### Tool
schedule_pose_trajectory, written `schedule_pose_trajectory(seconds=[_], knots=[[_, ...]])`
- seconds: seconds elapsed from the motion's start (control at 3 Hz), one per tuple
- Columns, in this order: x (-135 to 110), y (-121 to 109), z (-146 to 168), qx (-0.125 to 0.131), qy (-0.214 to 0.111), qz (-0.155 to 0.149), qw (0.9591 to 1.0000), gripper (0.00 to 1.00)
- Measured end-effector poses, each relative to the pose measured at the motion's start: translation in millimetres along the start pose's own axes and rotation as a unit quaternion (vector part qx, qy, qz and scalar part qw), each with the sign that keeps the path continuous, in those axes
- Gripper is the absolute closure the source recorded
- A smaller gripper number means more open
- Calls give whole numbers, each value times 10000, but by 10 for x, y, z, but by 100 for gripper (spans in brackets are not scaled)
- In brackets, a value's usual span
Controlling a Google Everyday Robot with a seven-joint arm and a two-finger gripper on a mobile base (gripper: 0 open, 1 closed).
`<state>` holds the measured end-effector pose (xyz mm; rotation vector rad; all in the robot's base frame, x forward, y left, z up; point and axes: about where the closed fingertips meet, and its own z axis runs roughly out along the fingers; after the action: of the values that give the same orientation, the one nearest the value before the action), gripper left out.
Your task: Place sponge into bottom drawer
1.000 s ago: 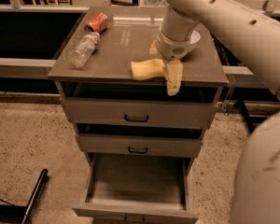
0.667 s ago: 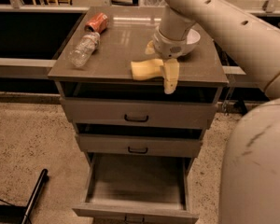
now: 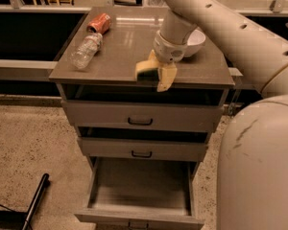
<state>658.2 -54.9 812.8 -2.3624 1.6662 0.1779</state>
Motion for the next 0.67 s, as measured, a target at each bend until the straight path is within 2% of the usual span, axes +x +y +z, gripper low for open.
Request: schedule_pose_trajectory(seconds=[0.33,0.67], knots=[[-22,54,22,-68,-242,-27,9997,64],[-112,268,-130,-24,-567,-36,9984,88]])
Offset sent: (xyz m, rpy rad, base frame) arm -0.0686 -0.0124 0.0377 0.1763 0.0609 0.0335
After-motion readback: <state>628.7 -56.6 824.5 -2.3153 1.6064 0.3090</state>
